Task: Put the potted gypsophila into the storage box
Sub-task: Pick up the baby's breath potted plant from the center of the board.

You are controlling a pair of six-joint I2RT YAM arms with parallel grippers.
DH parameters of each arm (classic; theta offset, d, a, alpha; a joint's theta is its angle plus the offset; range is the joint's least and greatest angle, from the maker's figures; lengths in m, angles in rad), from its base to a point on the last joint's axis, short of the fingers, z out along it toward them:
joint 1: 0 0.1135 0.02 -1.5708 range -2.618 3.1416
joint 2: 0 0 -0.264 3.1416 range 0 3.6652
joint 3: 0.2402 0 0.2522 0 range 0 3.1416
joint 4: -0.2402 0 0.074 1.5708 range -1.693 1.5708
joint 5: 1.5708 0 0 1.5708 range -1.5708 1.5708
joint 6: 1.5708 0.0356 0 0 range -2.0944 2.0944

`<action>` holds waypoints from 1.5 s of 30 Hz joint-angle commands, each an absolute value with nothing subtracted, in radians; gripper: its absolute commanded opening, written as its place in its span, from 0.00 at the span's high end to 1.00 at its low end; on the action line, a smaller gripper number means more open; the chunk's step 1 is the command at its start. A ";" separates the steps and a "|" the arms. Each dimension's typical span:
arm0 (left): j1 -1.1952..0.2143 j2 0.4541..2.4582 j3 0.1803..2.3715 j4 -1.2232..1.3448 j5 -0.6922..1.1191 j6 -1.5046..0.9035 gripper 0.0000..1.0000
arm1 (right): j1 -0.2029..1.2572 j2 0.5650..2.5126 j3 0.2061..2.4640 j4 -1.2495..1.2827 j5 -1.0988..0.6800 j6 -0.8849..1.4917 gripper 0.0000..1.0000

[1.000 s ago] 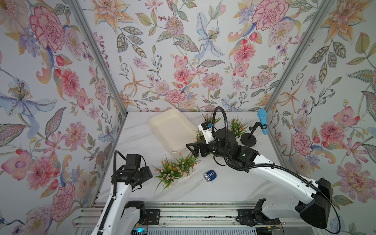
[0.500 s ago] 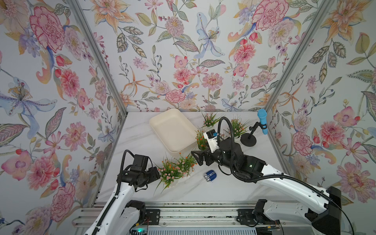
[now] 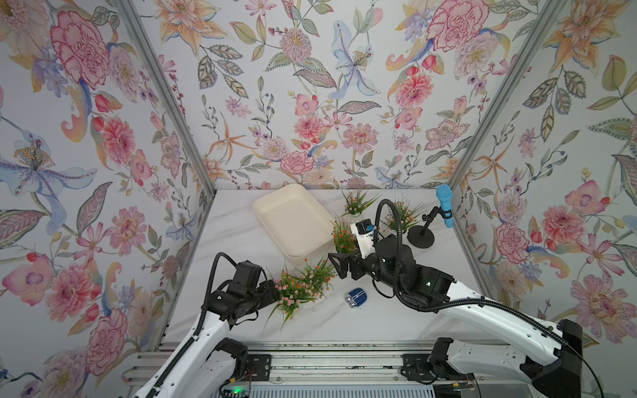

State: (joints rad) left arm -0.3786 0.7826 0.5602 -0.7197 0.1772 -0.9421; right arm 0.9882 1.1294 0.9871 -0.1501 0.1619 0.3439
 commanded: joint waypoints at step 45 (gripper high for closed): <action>-0.515 0.976 0.617 -0.755 -0.023 -0.933 0.89 | 1.338 1.217 0.942 -0.151 0.390 0.267 0.00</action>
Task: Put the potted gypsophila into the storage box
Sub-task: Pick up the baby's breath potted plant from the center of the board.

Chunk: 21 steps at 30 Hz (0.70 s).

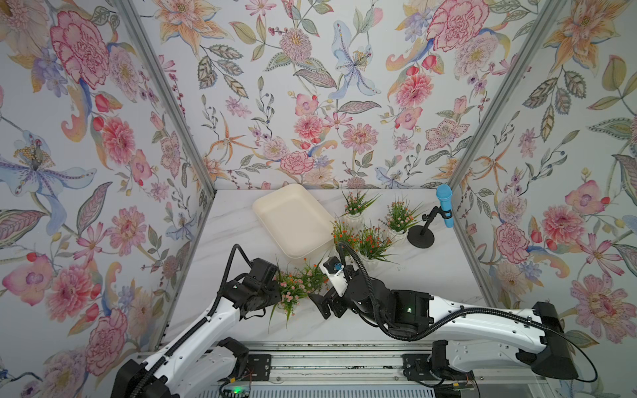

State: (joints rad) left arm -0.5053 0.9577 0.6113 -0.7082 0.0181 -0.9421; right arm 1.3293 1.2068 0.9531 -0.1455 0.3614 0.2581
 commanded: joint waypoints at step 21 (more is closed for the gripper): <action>-0.518 0.916 0.811 -0.950 -0.163 -0.920 1.00 | 1.316 1.220 1.006 -0.132 0.385 0.181 0.00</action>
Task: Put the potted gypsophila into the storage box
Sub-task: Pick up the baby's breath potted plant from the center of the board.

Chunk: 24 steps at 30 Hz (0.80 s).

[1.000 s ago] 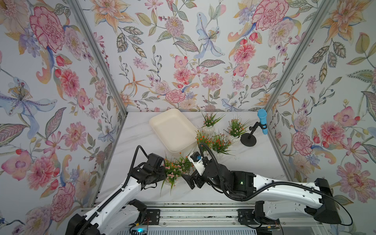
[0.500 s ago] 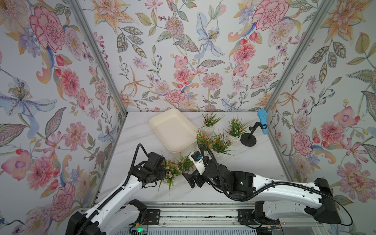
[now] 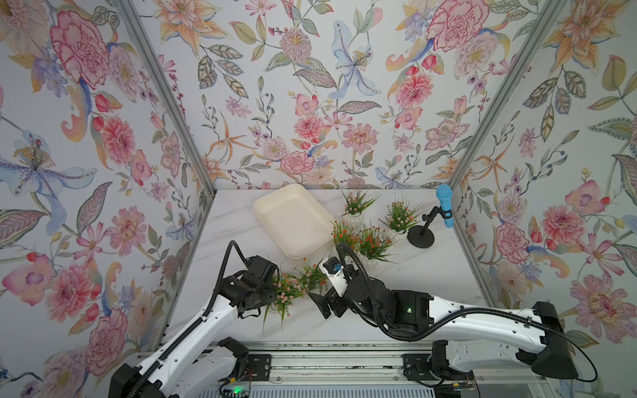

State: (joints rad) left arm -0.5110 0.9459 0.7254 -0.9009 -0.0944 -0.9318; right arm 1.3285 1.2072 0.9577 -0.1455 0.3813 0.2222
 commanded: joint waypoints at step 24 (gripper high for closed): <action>-0.218 1.509 1.419 -0.530 -0.005 -0.656 1.00 | 0.873 1.485 1.377 -0.070 0.052 0.041 0.00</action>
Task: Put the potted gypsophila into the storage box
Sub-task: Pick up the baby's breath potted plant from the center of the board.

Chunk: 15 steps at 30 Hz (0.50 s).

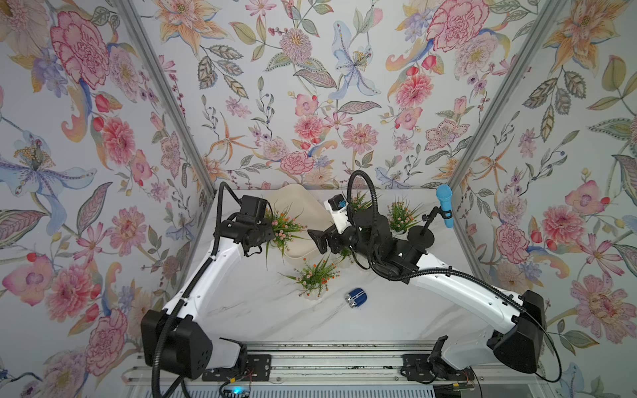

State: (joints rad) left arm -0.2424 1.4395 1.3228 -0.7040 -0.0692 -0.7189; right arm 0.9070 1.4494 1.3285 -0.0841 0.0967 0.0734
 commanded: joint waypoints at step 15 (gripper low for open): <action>-0.138 2.205 2.076 -0.452 0.117 -0.655 1.00 | 0.762 1.748 1.597 -0.107 0.074 0.074 0.00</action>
State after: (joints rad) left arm -0.1482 2.1685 1.9617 -0.5034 0.0750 -0.6365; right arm 0.7715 1.7287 1.5509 -0.0937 0.0601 0.0673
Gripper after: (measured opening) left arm 0.124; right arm 0.999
